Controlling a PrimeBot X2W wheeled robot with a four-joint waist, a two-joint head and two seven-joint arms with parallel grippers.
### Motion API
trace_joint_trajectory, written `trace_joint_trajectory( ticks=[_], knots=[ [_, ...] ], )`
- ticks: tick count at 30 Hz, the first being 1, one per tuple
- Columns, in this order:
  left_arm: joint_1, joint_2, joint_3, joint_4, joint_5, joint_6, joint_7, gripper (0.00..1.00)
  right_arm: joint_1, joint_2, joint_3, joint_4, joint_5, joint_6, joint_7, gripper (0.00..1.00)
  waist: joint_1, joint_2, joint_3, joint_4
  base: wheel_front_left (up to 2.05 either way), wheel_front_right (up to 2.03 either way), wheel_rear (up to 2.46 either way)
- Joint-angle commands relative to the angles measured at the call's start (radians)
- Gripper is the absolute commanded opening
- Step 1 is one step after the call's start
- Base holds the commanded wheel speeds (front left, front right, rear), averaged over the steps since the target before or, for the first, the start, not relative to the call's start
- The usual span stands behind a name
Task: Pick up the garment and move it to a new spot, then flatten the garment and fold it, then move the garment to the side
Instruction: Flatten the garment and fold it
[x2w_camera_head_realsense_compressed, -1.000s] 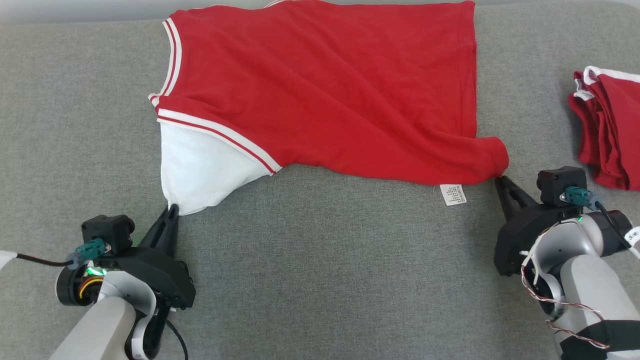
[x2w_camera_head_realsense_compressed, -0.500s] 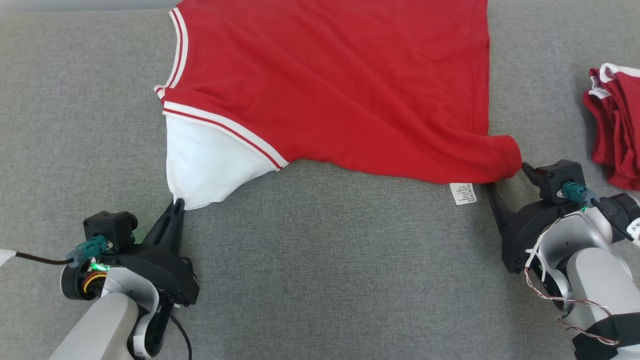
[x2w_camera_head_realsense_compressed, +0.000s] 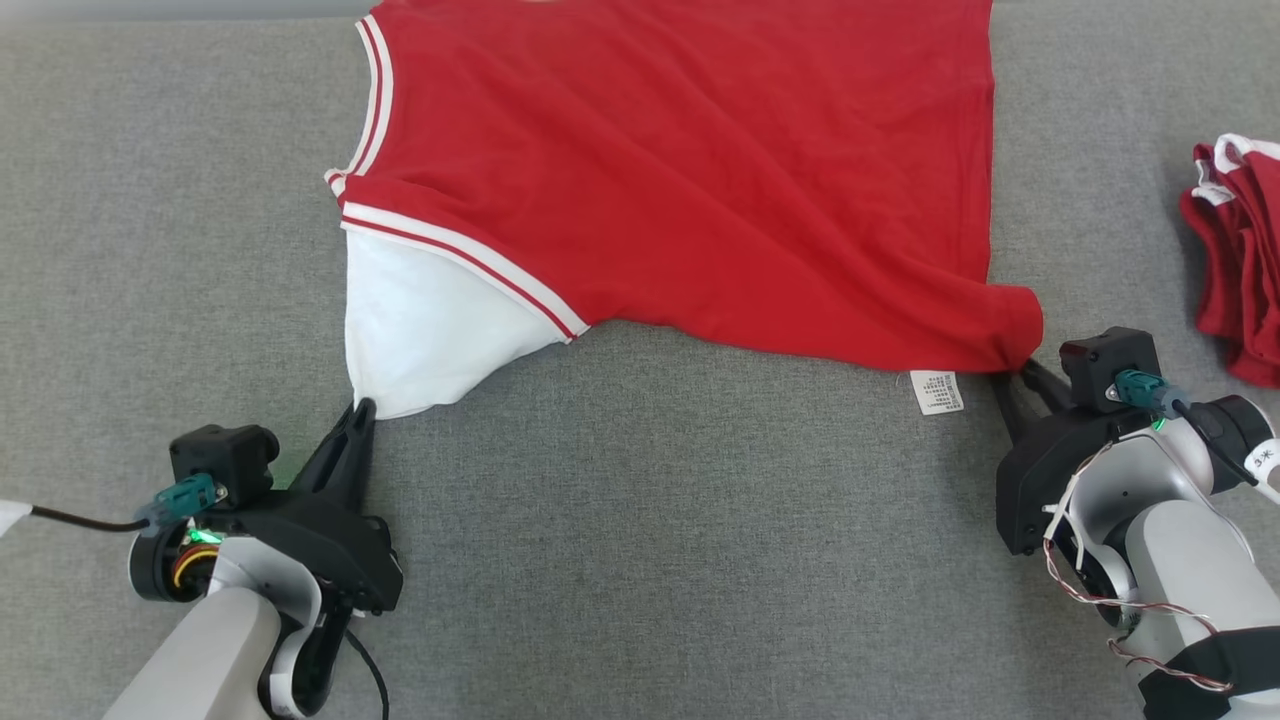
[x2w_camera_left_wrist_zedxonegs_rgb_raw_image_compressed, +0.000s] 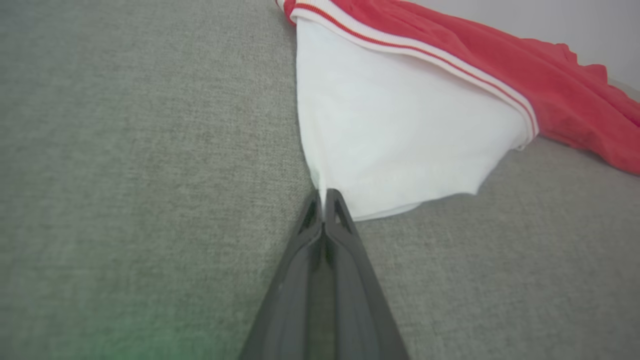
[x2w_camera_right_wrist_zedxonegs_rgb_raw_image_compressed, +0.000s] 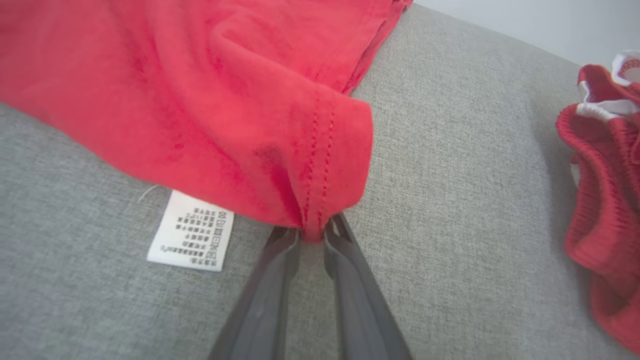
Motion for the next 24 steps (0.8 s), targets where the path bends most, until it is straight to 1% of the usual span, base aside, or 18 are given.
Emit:
trace_joint_trajectory(
  ticks=[1,2,3,7,10,13,17,20,24],
  knots=[
    [0.046,0.014,-0.004,0.038,-0.01,0.016,0.013,0.0,0.005,0.003,0.003,-0.001,0.013,0.0,0.0,0.15,-0.0001,0.0,-0.005,0.001,0.0,0.0,0.0],
    [0.048,0.014,0.001,0.031,-0.016,0.015,0.006,0.0,0.01,0.004,0.004,-0.005,0.019,0.0,0.001,0.1,-0.0001,0.0,-0.008,0.001,0.0,0.0,0.0],
    [0.052,0.012,0.011,0.023,-0.025,0.013,-0.003,0.0,0.018,0.007,0.002,-0.008,0.031,0.0,0.005,0.0,-0.0001,0.0,-0.012,0.002,0.0,0.0,0.0],
    [0.084,0.008,0.054,-0.025,-0.077,-0.005,-0.031,0.0,0.049,0.007,-0.007,-0.035,0.093,0.0,0.023,0.0,-0.0001,0.0,-0.027,0.002,0.0,0.0,0.0],
    [0.132,0.005,0.094,-0.082,-0.141,-0.019,-0.04,0.0,0.08,0.001,-0.005,-0.059,0.147,0.0,0.041,0.0,-0.0001,0.0,-0.039,0.002,0.0,0.0,0.0],
    [0.198,0.007,0.139,-0.168,-0.22,-0.035,-0.035,0.0,0.117,-0.007,-0.011,-0.085,0.2,0.0,0.058,0.0,-0.0001,0.0,-0.052,0.004,0.0,0.0,0.0],
    [0.307,0.035,0.172,-0.299,-0.29,-0.023,-0.003,0.0,0.185,-0.02,-0.02,-0.129,0.284,0.0,0.098,0.0,-0.0001,0.0,-0.074,0.01,0.0,0.0,0.0],
    [0.39,0.055,0.199,-0.39,-0.34,-0.01,0.012,0.0,0.243,-0.041,-0.045,-0.17,0.324,0.0,0.128,0.0,-0.0001,0.0,-0.094,0.016,0.0,0.0,0.0],
    [0.5,0.069,0.254,-0.498,-0.415,0.0,0.004,0.0,0.302,-0.051,-0.088,-0.218,0.336,0.0,0.151,0.0,-0.0001,0.0,-0.115,0.019,0.0,0.0,0.0]
  ],
)
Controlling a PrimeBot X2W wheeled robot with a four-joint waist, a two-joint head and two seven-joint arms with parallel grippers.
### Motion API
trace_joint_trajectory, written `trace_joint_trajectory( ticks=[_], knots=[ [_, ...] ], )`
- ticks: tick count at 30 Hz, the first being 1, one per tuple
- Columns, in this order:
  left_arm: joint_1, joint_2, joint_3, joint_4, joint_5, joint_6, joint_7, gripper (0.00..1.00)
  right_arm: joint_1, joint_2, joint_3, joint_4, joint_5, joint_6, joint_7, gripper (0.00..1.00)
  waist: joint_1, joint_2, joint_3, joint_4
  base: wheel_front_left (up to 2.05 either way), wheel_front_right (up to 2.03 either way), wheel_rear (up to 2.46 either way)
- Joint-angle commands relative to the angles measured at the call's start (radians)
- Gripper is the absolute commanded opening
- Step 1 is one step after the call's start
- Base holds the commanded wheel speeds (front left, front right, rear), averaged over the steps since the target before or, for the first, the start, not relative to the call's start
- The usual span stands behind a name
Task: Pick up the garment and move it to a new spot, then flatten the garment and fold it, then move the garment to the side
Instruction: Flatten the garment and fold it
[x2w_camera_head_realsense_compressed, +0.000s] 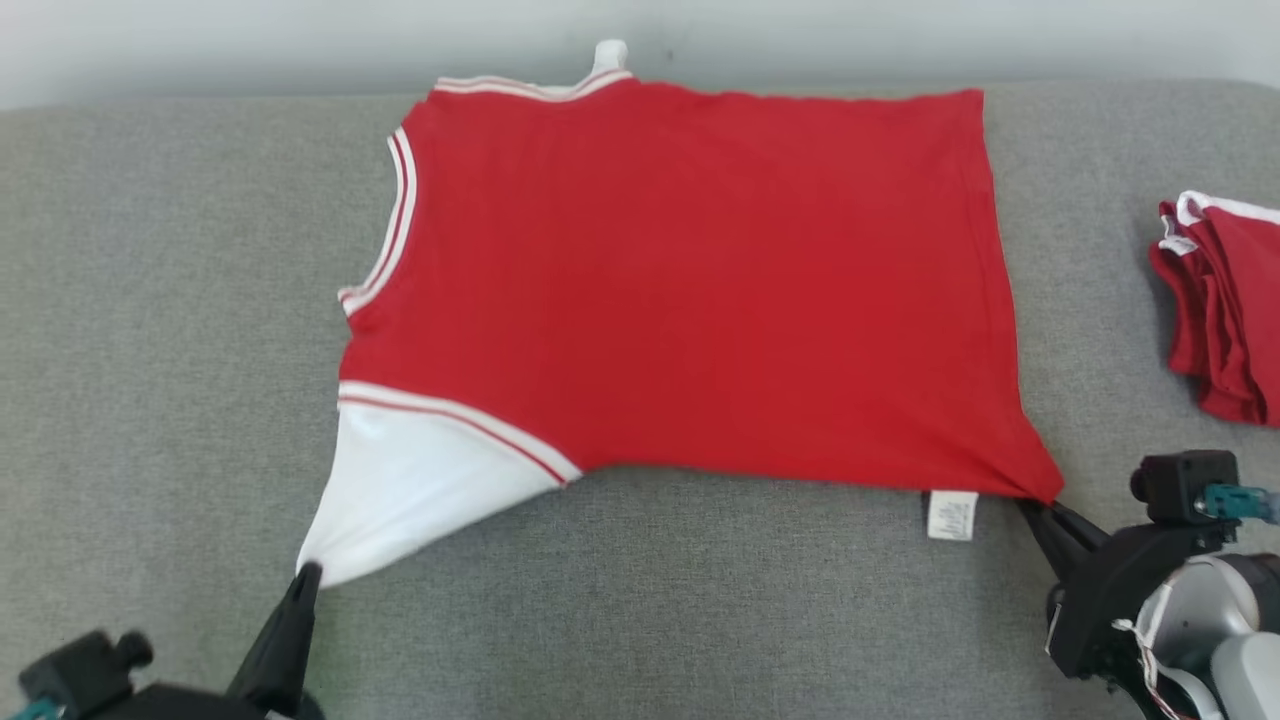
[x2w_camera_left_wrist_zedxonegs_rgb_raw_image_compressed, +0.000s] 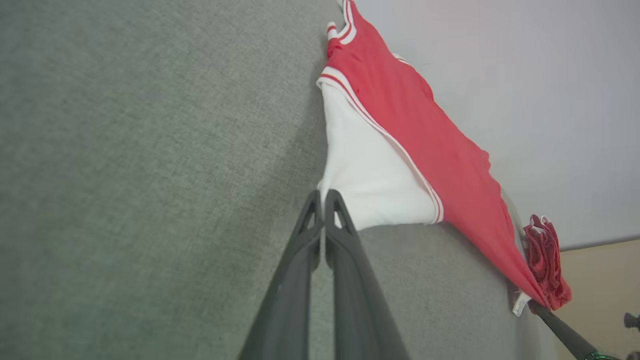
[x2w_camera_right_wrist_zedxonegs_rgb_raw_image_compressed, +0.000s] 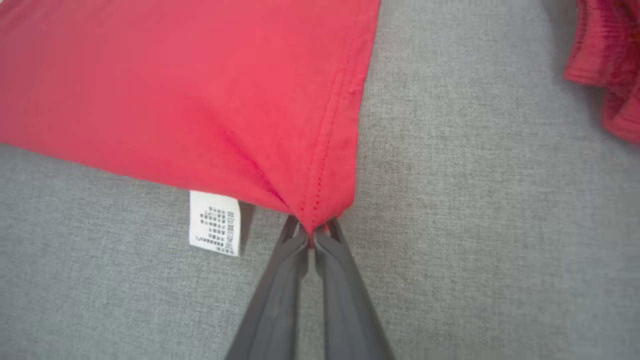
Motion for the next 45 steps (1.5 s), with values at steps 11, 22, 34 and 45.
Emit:
trace_joint_trajectory(
  ticks=[11,22,34,45],
  knots=[
    [0.313,0.063,0.006,-0.225,-0.187,0.014,0.123,0.0,0.141,0.031,-0.095,-0.093,0.014,0.0,0.115,0.0,0.0001,-0.0001,-0.046,0.027,0.0,0.0,0.0],
    [0.348,0.037,0.06,-0.352,-0.28,-0.055,0.106,0.0,0.307,0.108,-0.232,-0.299,0.06,0.0,0.25,0.0,0.0001,-0.0001,-0.063,0.056,0.0,0.0,0.0],
    [0.007,-0.073,0.031,-0.223,-0.172,-0.056,0.047,0.0,0.169,0.105,-0.194,-0.29,0.105,0.0,0.242,0.0,0.0001,-0.0001,-0.038,0.05,0.0,0.0,0.0],
    [-0.313,-0.161,-0.035,0.041,-0.023,-0.042,-0.004,0.0,-0.021,0.088,-0.132,-0.154,0.115,0.0,0.166,0.0,0.0001,-0.0001,0.027,0.045,0.0,0.0,0.0]
  ],
)
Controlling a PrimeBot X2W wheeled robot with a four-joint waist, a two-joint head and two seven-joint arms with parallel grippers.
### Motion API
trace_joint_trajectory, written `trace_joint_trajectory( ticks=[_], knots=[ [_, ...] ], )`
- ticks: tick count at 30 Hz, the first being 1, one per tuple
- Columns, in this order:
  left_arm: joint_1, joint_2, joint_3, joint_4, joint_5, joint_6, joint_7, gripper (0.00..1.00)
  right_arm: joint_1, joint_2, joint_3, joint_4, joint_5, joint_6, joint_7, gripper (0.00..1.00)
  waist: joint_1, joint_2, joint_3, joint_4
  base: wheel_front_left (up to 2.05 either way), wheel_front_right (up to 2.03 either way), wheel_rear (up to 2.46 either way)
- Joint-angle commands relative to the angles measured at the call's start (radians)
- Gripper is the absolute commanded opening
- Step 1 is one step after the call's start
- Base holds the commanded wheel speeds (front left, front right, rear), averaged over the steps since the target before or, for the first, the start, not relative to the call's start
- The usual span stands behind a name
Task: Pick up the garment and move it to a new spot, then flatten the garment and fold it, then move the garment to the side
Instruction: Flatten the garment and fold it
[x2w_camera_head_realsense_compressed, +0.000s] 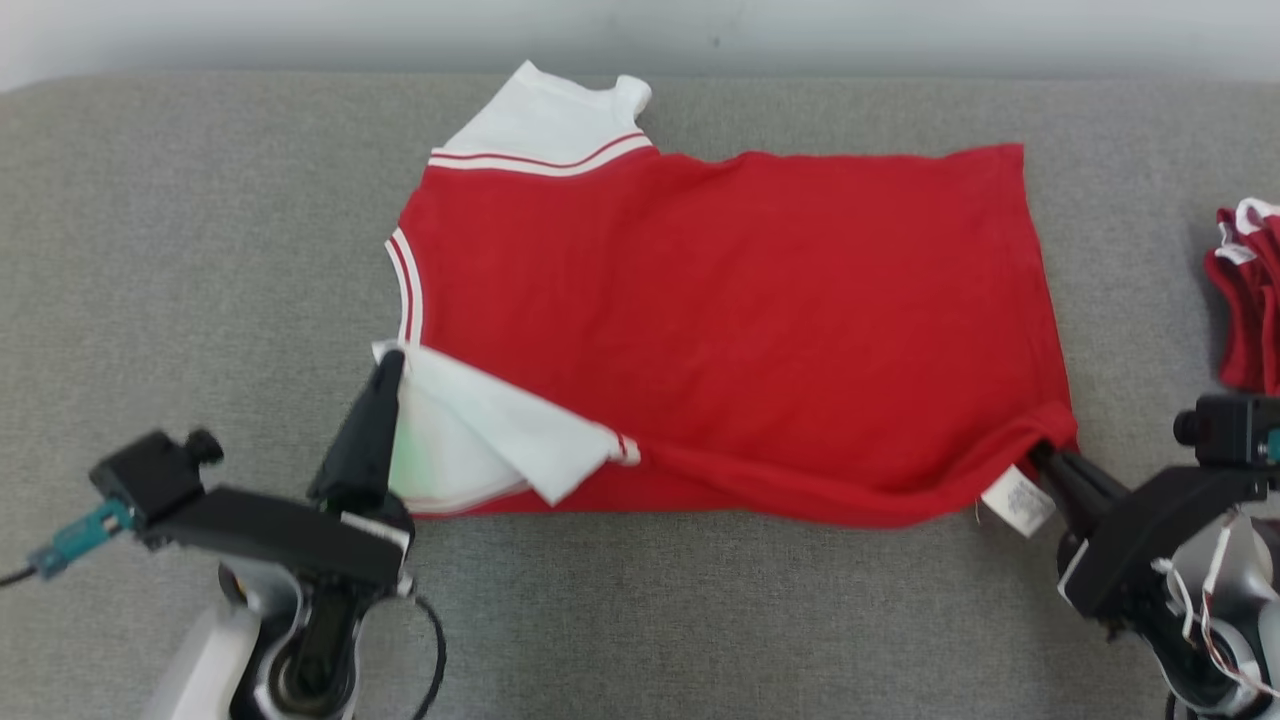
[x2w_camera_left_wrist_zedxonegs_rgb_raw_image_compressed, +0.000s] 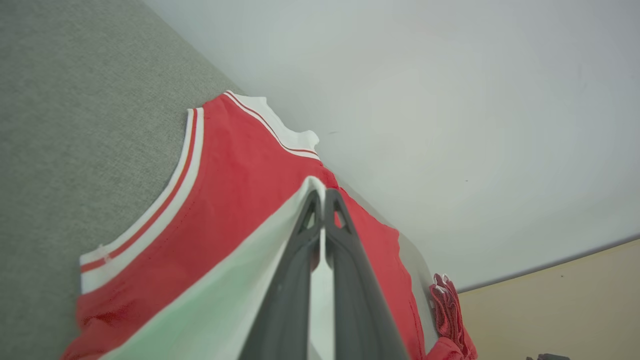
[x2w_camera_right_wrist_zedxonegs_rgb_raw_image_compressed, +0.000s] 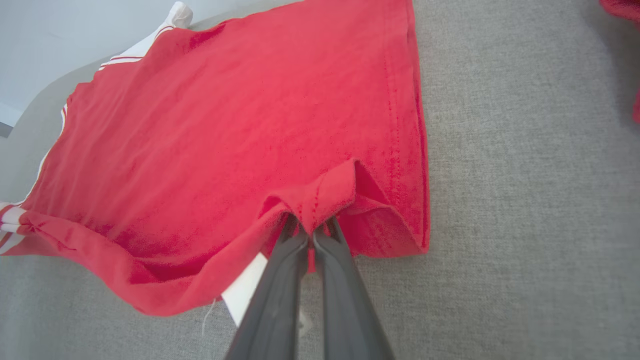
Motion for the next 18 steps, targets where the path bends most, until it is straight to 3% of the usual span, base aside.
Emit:
trace_joint_trajectory(
  ticks=[1,8,18],
  knots=[
    [-0.044,-0.01,-0.004,0.033,0.027,0.002,-0.019,0.0,-0.029,0.001,0.008,0.018,0.004,0.0,-0.021,0.0,-0.0001,0.0,0.021,-0.005,0.0,0.0,0.0],
    [-0.162,-0.028,-0.011,0.156,0.13,-0.002,-0.104,0.0,-0.144,0.024,0.034,0.111,-0.005,0.0,-0.103,0.0,-0.0001,0.0,0.066,-0.019,0.0,0.0,0.0],
    [-0.225,-0.044,-0.032,0.246,0.175,-0.021,-0.14,0.0,-0.295,0.058,0.019,0.298,-0.058,0.0,-0.172,0.0,-0.0001,0.0,0.098,-0.023,0.0,0.0,0.0]
  ],
)
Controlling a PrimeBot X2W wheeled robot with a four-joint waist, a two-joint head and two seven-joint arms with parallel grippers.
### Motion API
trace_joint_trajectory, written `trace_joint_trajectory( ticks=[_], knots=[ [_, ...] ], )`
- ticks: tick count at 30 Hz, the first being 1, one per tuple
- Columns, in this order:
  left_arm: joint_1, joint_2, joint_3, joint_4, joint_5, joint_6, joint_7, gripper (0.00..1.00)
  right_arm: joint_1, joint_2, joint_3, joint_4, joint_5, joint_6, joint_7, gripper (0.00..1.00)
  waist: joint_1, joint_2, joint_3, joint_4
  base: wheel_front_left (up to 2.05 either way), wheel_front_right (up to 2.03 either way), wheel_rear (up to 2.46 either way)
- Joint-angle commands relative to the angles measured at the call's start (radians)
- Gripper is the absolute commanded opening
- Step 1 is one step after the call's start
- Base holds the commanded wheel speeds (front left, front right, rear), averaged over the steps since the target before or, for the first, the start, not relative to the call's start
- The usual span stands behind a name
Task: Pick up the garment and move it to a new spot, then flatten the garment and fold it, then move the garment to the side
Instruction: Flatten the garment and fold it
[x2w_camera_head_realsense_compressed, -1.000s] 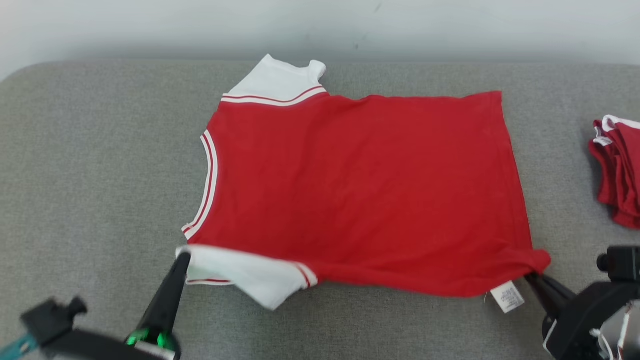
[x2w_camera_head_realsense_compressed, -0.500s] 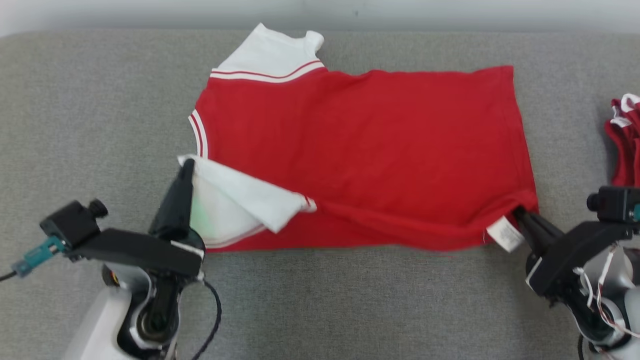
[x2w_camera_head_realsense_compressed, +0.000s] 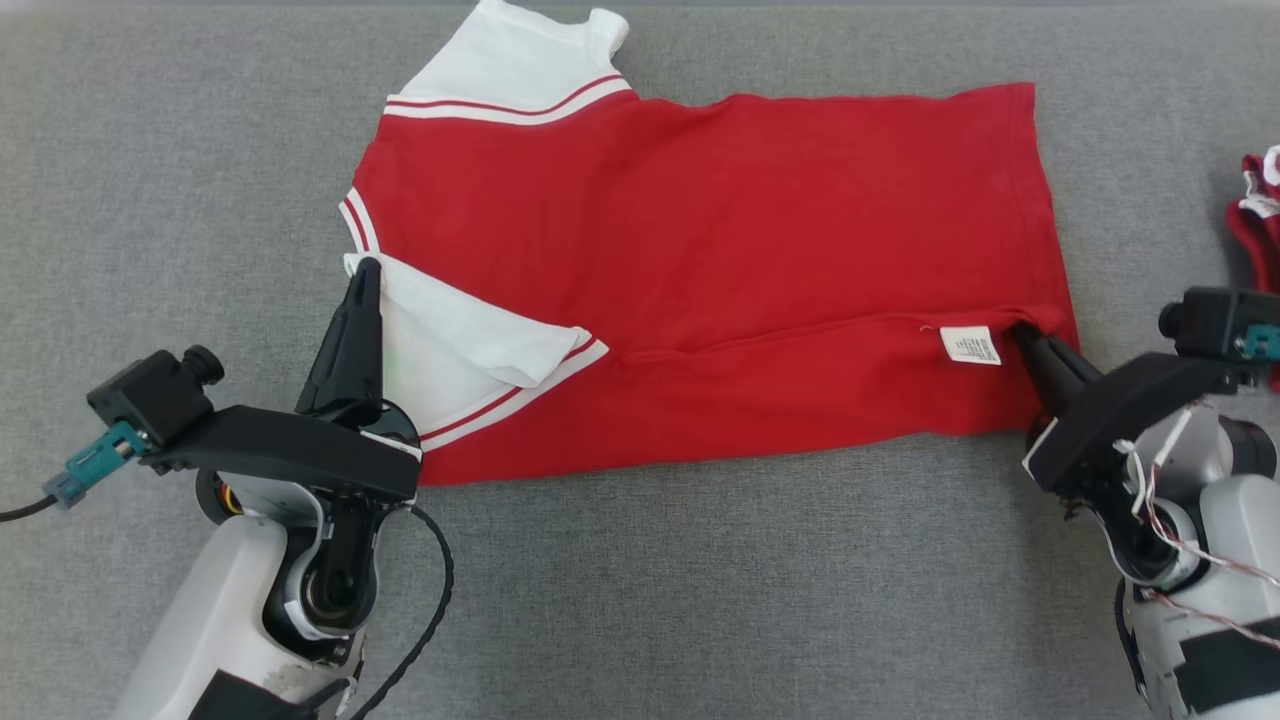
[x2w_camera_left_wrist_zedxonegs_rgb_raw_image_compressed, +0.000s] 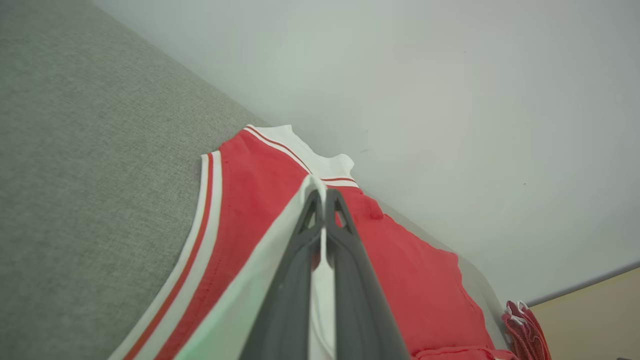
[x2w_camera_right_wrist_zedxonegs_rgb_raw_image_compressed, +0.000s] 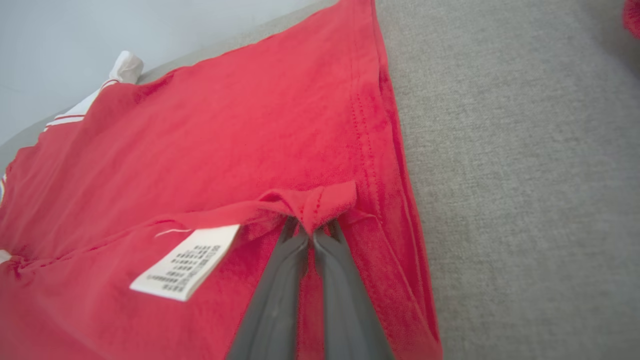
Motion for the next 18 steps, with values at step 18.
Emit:
trace_joint_trajectory(
  ticks=[18],
  knots=[
    [-0.103,-0.018,-0.04,0.08,0.042,-0.033,0.007,0.0,-0.027,0.008,-0.055,0.111,-0.139,-0.001,-0.009,0.0,-0.0002,-0.0001,0.018,0.019,0.0,0.0,0.0]
  ],
)
